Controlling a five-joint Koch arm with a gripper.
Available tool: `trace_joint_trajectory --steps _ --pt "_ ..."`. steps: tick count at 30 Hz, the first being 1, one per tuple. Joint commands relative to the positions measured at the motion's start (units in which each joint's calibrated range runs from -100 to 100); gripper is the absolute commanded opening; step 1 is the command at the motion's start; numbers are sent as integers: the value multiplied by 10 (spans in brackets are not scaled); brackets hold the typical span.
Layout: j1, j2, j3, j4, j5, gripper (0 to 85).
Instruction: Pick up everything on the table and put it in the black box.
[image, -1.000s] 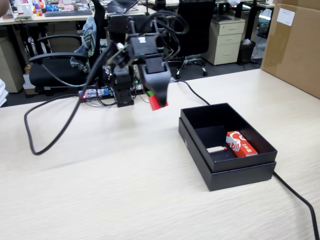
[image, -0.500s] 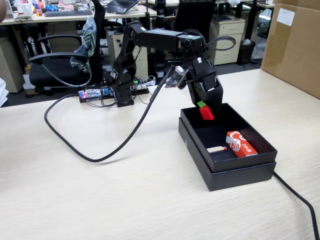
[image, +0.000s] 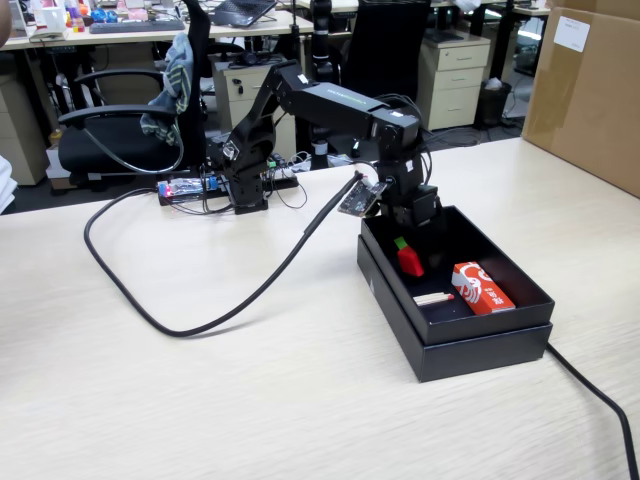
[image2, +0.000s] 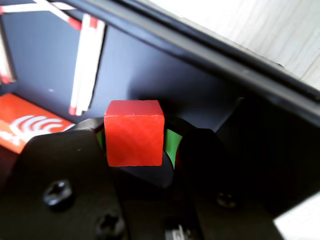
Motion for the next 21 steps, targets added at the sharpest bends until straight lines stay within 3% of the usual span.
trace_joint_trajectory --steps 1,4,7,11,16,21 --pt "-1 -10 15 1 -5 156" --pt "0 -11 8 1 -6 279" --pt "0 -18 7 1 -9 281" --pt "-4 -73 -6 1 -10 477" --pt "-21 -231 -17 1 -12 476" --pt "-63 -446 -58 1 -42 475"
